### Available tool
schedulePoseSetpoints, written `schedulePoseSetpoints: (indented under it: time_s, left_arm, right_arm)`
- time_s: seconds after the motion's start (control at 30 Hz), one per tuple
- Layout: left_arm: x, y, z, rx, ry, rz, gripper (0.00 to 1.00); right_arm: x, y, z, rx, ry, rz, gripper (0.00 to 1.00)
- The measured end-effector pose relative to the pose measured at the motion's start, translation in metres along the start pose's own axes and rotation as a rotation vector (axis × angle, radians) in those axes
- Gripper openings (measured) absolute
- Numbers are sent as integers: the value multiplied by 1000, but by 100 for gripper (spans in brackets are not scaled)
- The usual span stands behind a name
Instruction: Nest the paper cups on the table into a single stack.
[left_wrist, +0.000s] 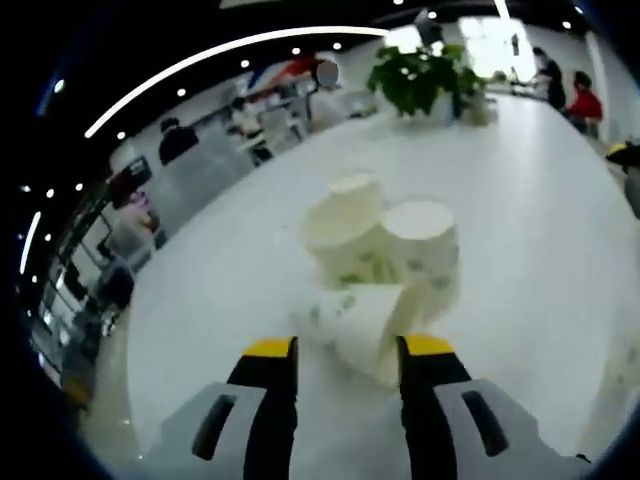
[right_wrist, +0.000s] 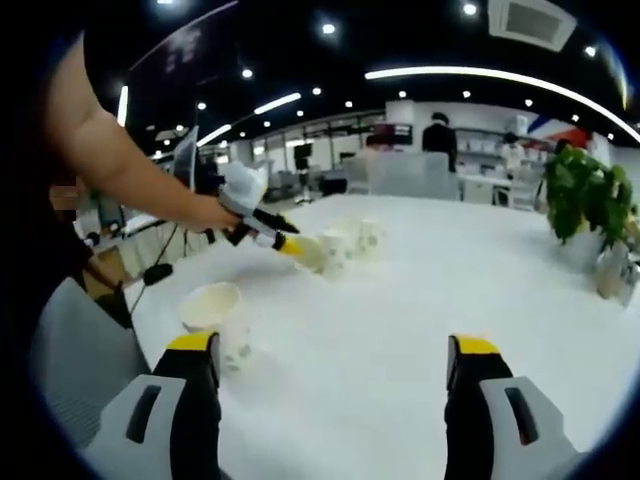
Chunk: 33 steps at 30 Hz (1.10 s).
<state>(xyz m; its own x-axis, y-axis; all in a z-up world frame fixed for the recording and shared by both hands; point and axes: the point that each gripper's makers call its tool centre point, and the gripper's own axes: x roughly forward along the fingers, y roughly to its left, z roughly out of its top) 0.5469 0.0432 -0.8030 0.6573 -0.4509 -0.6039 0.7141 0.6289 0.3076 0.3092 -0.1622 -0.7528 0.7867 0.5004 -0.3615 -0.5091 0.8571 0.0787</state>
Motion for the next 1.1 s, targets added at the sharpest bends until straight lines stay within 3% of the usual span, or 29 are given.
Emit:
schedulePoseSetpoints:
  time_s: [0.03,0.13,0.3,0.47,0.93,1.1]
  left_arm:
    - [0,0,0,13,1,2,33]
    - [-2,1,1,42,4,4,14]
    - [-8,7,-2,60,17,29,8]
    - [-16,13,4,51,-7,47,2]
    - [-30,19,25,71,-30,17,1]
    - [-40,22,36,77,23,-46,0]
  right_arm:
    - [0,1,0,-4,1,2,92]
    - [0,3,-1,-14,5,6,92]
    - [0,3,-2,-15,6,10,91]
    - [-1,4,-2,-17,7,11,91]
    - [-4,4,-2,-20,5,10,90]
    - [-4,4,-1,-21,5,12,89]
